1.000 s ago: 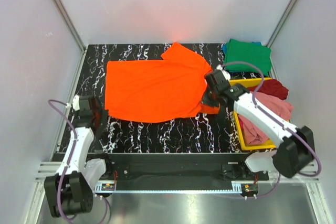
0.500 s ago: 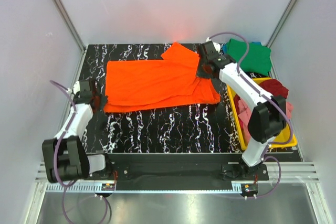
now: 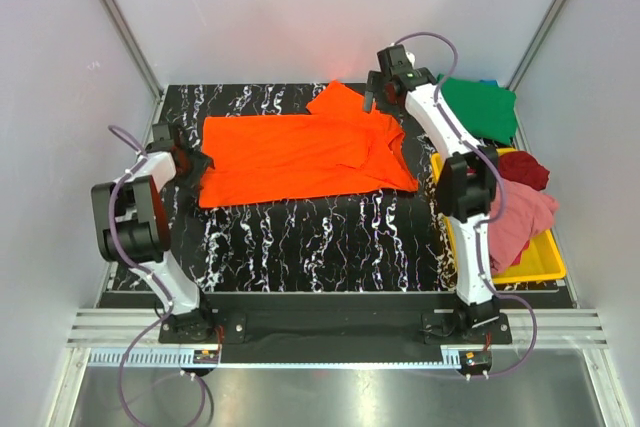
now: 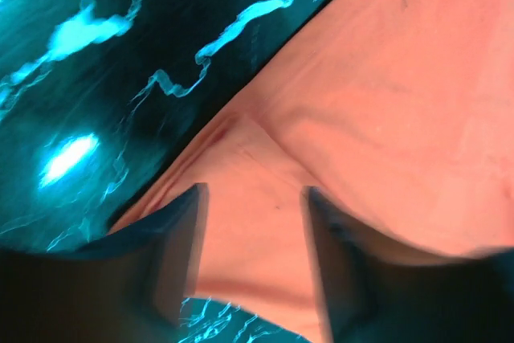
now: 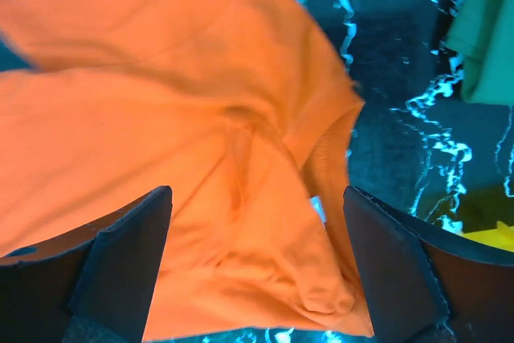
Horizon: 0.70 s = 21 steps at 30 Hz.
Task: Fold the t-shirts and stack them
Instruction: Fold the tshirt
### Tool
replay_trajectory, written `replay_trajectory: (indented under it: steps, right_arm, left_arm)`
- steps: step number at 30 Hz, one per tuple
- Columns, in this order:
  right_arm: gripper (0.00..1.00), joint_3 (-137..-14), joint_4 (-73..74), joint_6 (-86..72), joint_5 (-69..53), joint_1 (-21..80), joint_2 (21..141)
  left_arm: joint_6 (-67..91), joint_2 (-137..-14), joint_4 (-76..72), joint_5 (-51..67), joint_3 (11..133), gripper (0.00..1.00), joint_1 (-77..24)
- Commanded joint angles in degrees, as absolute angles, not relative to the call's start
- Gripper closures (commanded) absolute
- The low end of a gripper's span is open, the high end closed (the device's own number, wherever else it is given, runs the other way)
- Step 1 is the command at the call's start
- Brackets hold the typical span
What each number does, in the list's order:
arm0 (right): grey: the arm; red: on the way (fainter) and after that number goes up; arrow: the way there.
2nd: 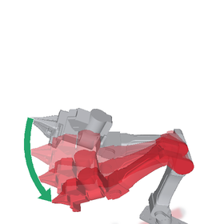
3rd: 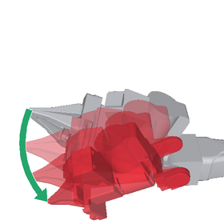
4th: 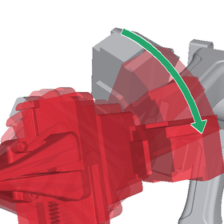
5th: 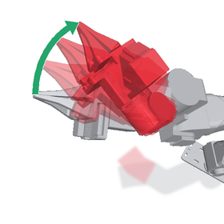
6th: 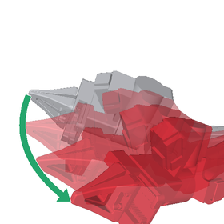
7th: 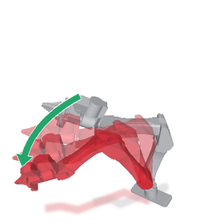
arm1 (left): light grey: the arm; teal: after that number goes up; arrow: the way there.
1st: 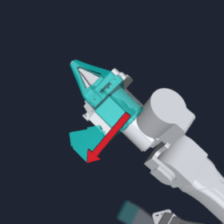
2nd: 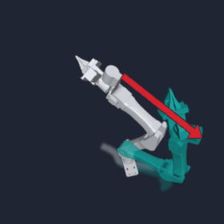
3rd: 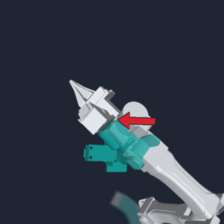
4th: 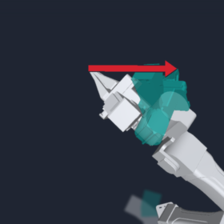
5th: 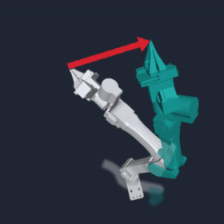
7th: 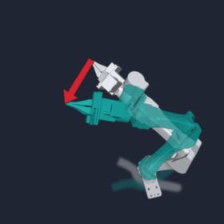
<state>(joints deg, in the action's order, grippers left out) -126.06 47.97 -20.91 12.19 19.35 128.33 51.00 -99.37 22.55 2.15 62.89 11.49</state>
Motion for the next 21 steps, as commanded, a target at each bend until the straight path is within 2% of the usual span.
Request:
replay_trajectory:
  steps: [1, 4, 7, 10, 16, 21]
  right_arm:
    - [0.05, -135.09, 58.97, -20.12, 15.11, 17.32, 132.19]
    - [0.05, -125.2, 52.93, -21.18, 12.85, 17.23, 124.65]
    - [0.08, -104.41, 43.97, -24.6, 7.68, 16.0, 114.37]
    - [0.12, -91.29, 37.73, -29.17, 1.09, 14.07, 106.01]
    - [0.19, -75.0, 31.56, -34.44, -6.14, 13.62, 98.09]
    - [0.33, -68.91, 28.22, -35.42, -7.47, 13.54, 97.21]
  left_arm:
    - [49.31, -97.13, 23.2, 8.09, 64.35, 0.3, 11.95]
    - [48.52, -90.47, 22.94, 3.44, 59.08, 0.23, 12.04]
    - [49.13, -84.23, 21.8, 1.41, 53.63, 0.23, 12.04]
    - [50.71, -80.17, 19.79, 1.15, 47.83, 0.23, 12.04]
    - [51.42, -75.15, 16.62, 1.23, 40.26, 0.24, 12.04]
    - [51.59, -76.2, 15.03, 2.9, 37.8, 0.26, 11.95]
